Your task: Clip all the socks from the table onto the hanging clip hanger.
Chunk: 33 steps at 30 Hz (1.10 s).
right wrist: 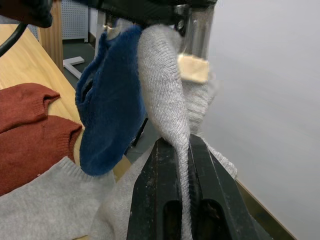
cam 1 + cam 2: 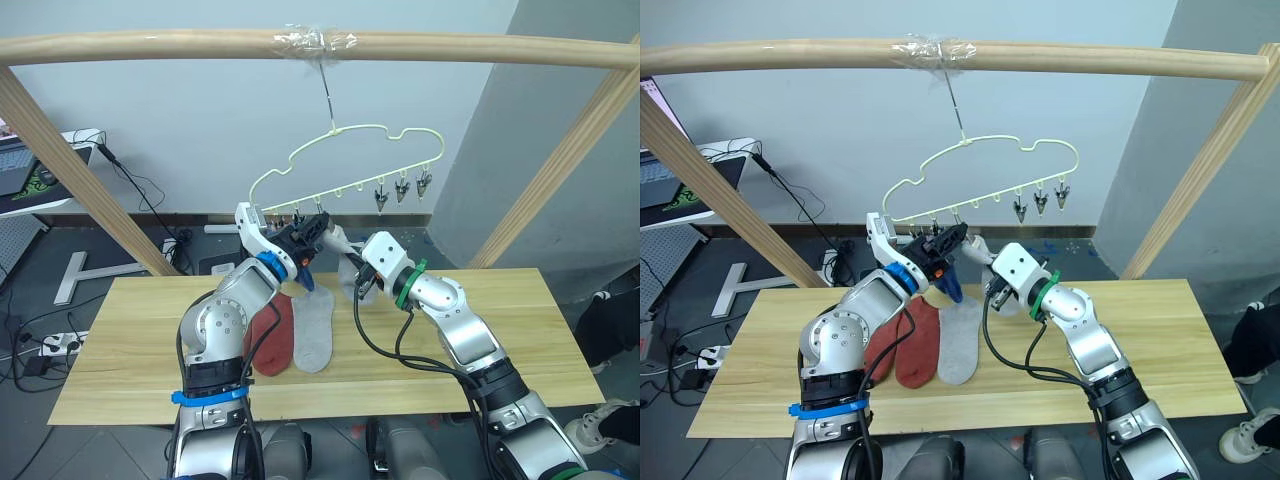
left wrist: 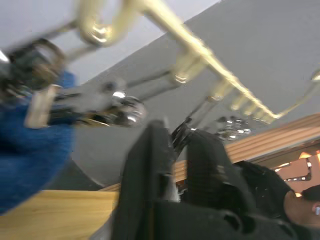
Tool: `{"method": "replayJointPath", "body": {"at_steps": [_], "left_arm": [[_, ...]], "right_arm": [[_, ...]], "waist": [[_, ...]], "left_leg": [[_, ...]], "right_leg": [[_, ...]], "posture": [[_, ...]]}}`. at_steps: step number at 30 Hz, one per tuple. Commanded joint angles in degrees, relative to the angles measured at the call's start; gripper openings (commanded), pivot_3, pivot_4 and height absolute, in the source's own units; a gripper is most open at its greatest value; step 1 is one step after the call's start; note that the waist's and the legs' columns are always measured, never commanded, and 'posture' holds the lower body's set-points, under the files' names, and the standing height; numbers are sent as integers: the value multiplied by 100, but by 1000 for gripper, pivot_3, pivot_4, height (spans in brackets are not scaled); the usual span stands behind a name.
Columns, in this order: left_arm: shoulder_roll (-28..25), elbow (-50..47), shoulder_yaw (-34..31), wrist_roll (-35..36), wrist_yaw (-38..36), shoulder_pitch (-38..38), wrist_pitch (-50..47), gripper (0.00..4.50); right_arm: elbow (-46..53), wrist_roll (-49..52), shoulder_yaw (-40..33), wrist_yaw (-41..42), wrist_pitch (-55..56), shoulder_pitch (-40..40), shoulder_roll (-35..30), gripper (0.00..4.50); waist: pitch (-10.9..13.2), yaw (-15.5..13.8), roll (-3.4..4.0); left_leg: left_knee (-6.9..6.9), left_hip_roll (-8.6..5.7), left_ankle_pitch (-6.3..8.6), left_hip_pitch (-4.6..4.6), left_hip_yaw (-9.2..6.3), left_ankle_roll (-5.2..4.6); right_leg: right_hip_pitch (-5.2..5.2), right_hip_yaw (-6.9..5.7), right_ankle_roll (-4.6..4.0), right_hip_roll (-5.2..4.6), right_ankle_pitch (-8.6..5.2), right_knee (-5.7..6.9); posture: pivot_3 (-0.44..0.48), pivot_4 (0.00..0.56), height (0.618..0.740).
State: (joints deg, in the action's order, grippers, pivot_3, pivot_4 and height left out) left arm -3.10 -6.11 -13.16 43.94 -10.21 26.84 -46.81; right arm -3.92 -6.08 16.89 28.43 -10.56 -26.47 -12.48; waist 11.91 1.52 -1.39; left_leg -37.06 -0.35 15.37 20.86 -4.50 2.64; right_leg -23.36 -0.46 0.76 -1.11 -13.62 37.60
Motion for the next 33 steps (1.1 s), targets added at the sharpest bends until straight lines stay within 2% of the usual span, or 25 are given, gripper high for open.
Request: {"method": "replayJointPath", "body": {"at_steps": [1, 7, 8, 10, 14, 16, 18, 20, 21, 23, 28, 31, 33], "left_arm": [[-24, -121, 38, 44, -22, -2, 12, 2263], [-95, -654, -93, 770, -96, -143, -527, 4141], [-184, -800, -103, 867, -91, -222, -650, 4490], [-443, -1094, -142, 1031, -109, -427, -872, 4500], [-702, -1328, -172, 1291, -76, -602, -1039, 4500], [-1007, -1588, -204, 1378, -153, -749, -1152, 4500], [-1369, -1857, -216, 1398, -277, -892, -1175, 4500], [-1950, -2198, 116, 1066, -710, -1106, -1048, 4500], [-2178, -2325, 290, 912, -911, -1191, -963, 4500], [-2431, -2504, 406, 758, -1117, -1318, -764, 4500], [-2604, -2592, 438, 443, -1334, -1382, -302, 4500], [-2834, -2636, 635, -168, -1597, -1481, 288, 4500], [-3114, -2749, 931, -642, -2010, -1664, 790, 4500]], "right_arm": [[171, -14, -51, -32, 86, -54, 1, 0], [53, 78, -21, 44, 84, -19, 65, 0], [68, 193, -55, 99, 32, -15, 120, 261], [124, 445, -152, 193, -144, 0, 238, 714], [158, 530, -201, 218, -252, 19, 274, 2113], [220, 617, -287, 204, -381, 83, 274, 2828], [365, 754, -395, 231, -564, 207, 216, 3532], [596, 809, -518, 136, -755, 357, 185, 4248], [672, 797, -554, 69, -805, 401, 177, 4449], [953, 875, -714, -179, -1041, 500, 278, 4449], [1508, 1149, -970, -417, -1509, 610, 434, 4449], [1769, 1164, -1106, -673, -1593, 670, 510, 3893], [1786, 1024, -1136, -934, -1608, 607, 551, 3184]], "waist": [[1, -1, -1], [1, 3, -1], [1, 5, -1], [1, 21, -1], [4, -5, 2], [4, -14, 1], [3, -22, 2], [4, -47, 2], [5, -58, 3], [6, -94, 6], [7, -144, 8], [7, -159, 8], [7, -152, 8]], "left_leg": [[0, 1, 0, 2, -1, 0], [3, 2, 0, 6, -2, 0], [4, 3, 0, 7, -2, 0], [7, 4, 1, 7, -3, 0], [10, 9, 1, 7, -13, 1], [9, 6, 1, 11, -14, 1], [9, 6, 1, 12, -13, 1], [12, 7, 1, 16, -15, 1], [15, 7, 1, 17, -15, 1], [20, 6, 1, 19, -14, 2], [19, 9, 1, 23, -16, 1], [20, 10, 1, 24, -19, 1], [22, 9, 1, 24, -14, 1]], "right_leg": [[-1, 0, 0, 0, 0, -2], [-2, 0, 0, -4, 0, -11], [-2, 0, 0, -5, 0, -14], [-2, 2, 0, -5, 0, -19], [-2, 0, -1, -2, 0, -21], [-2, 0, -1, -4, 0, -24], [-2, 4, -1, -5, 0, -29], [-2, 1, -2, -6, 0, -37], [-2, 2, -2, -6, 0, -40], [-3, 3, -3, -6, -1, -45], [-5, 2, -4, -7, -1, -51], [-6, -3, -6, -6, -3, -51], [-7, 2, -6, -6, -3, -54]], "posture": [[13, 189, 740], [13, 189, 740], [13, 189, 740], [36, 190, 740], [36, 190, 740], [49, 186, 740], [62, 182, 740], [68, 181, 740], [73, 180, 740], [73, 180, 740], [79, 177, 740], [77, 172, 740], [74, 171, 740]]}}
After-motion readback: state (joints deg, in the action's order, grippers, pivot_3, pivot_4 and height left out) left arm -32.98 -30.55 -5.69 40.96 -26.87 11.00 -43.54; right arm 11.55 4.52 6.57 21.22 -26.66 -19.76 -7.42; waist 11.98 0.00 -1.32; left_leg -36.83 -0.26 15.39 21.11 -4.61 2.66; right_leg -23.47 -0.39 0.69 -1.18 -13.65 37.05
